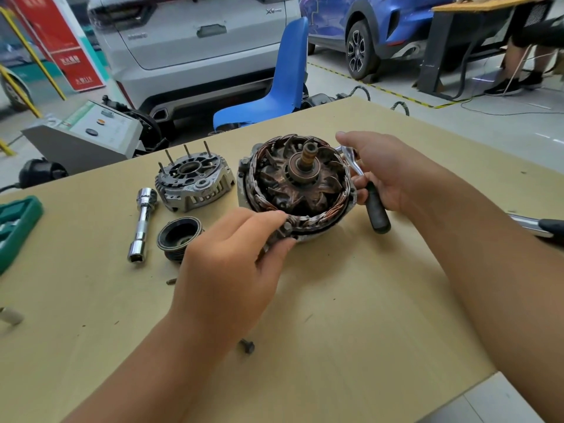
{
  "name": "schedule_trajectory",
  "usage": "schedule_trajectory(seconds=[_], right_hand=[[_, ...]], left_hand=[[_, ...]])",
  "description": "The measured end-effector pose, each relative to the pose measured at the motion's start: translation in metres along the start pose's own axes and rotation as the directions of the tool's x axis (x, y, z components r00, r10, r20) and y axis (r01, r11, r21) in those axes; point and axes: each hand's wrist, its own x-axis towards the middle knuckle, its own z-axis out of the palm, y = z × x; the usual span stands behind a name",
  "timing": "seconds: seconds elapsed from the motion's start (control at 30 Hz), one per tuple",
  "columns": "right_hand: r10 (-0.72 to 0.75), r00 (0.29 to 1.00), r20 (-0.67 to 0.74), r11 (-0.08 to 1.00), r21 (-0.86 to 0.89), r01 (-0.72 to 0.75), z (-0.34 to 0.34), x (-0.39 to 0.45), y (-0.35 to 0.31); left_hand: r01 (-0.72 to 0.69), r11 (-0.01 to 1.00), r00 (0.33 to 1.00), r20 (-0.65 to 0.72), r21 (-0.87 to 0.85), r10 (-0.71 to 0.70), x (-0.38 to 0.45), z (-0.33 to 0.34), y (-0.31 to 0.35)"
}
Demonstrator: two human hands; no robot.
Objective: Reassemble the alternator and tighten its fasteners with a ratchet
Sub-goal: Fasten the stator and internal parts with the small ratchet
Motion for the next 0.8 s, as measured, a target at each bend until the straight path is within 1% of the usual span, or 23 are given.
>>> schedule_trajectory(seconds=[0.1, 0.2, 0.27, 0.47, 0.6, 0.7, 0.8], right_hand=[[-0.005, 1.000, -0.003, 1.000, -0.001, 0.005, 0.000, 0.000, 0.000], [-0.009, 1.000, -0.002, 1.000, 0.007, 0.009, -0.001, 0.000, 0.000], [-0.013, 1.000, -0.005, 1.000, 0.008, 0.013, -0.001, 0.000, 0.000], [-0.025, 1.000, -0.019, 1.000, -0.012, 0.024, 0.000, 0.000, 0.001], [-0.027, 0.999, -0.019, 0.999, -0.019, 0.026, 0.000, 0.000, 0.001], [-0.035, 0.999, -0.024, 0.999, -0.024, 0.034, 0.001, 0.000, 0.002], [-0.042, 0.999, -0.027, 0.998, -0.041, 0.041, 0.002, 0.000, 0.003]], left_hand=[[0.051, 0.999, 0.999, -0.001, -0.011, -0.051, -0.001, 0.000, 0.003], [0.133, 0.991, 0.991, 0.023, -0.033, -0.133, -0.001, 0.000, 0.003], [0.158, 0.987, 0.987, 0.028, -0.039, -0.157, -0.001, -0.001, 0.003], [0.164, 0.984, 0.987, 0.015, -0.064, -0.163, -0.002, 0.001, 0.005], [0.200, 0.976, 0.979, -0.015, -0.083, -0.202, -0.001, 0.003, 0.009], [0.183, 0.980, 0.983, 0.014, -0.077, -0.182, -0.001, 0.006, 0.014], [0.202, 0.976, 0.979, 0.017, -0.081, -0.202, 0.001, 0.007, 0.014]])
